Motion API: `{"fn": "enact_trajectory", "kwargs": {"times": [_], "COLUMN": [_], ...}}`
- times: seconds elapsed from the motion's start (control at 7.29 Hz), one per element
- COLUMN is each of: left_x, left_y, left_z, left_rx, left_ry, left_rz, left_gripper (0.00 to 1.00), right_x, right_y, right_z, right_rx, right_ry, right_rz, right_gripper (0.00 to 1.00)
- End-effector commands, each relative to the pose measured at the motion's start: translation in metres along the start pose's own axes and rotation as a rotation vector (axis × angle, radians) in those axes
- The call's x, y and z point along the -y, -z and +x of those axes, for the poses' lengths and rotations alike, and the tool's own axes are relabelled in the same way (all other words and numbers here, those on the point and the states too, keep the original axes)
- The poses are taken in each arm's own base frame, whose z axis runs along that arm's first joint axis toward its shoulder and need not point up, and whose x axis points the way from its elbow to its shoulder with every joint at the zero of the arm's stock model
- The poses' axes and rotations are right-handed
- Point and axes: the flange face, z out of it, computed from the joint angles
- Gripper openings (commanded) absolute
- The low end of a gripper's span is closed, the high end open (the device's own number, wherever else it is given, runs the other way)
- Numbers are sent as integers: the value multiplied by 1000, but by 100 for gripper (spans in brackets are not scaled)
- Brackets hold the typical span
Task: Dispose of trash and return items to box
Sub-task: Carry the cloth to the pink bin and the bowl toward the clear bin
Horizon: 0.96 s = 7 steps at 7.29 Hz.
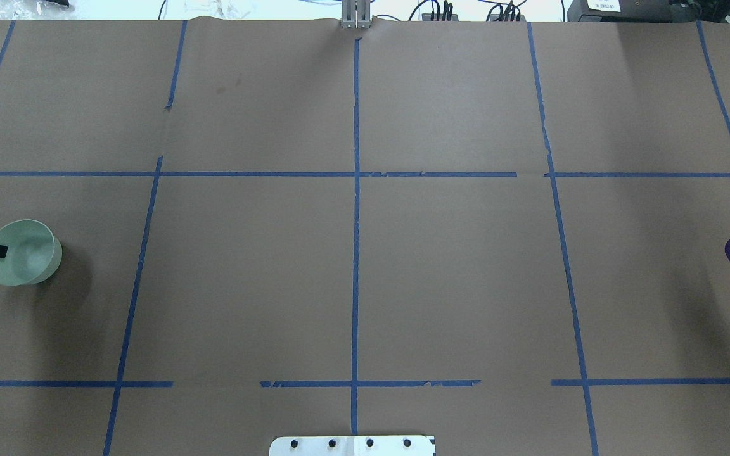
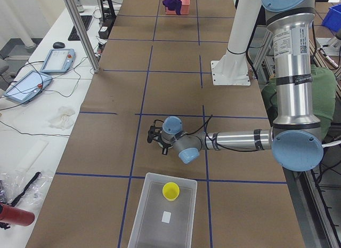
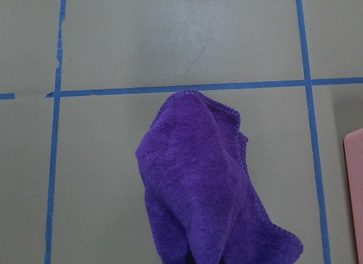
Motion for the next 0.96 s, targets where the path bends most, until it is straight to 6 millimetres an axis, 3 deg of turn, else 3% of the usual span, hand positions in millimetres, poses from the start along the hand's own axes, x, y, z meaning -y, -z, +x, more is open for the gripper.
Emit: {"fn": "enact_trajectory", "kwargs": {"times": [0.0, 0.14, 0.41, 0.69, 0.82], "left_x": [-29, -20, -19, -17, -15], "left_y": [52, 78, 94, 105, 107], "left_z": [20, 14, 2, -10, -23], "left_rx": [-145, -171, -188, -176, -157], "left_ry": [-4, 14, 29, 42, 17], "left_rz": [-73, -34, -20, 14, 21], "left_gripper": [0, 0, 0, 0, 0], "right_x": [8, 11, 9, 24, 38], "right_y": [-2, -9, -12, -24, -19], "right_z": [50, 86, 151, 249, 294], "right_rx": [-48, -71, -104, -145, -157], "right_ry": [100, 150, 202, 259, 270], "right_rz": [-7, -16, -21, -34, -26], "right_gripper": [0, 0, 0, 0, 0]}}
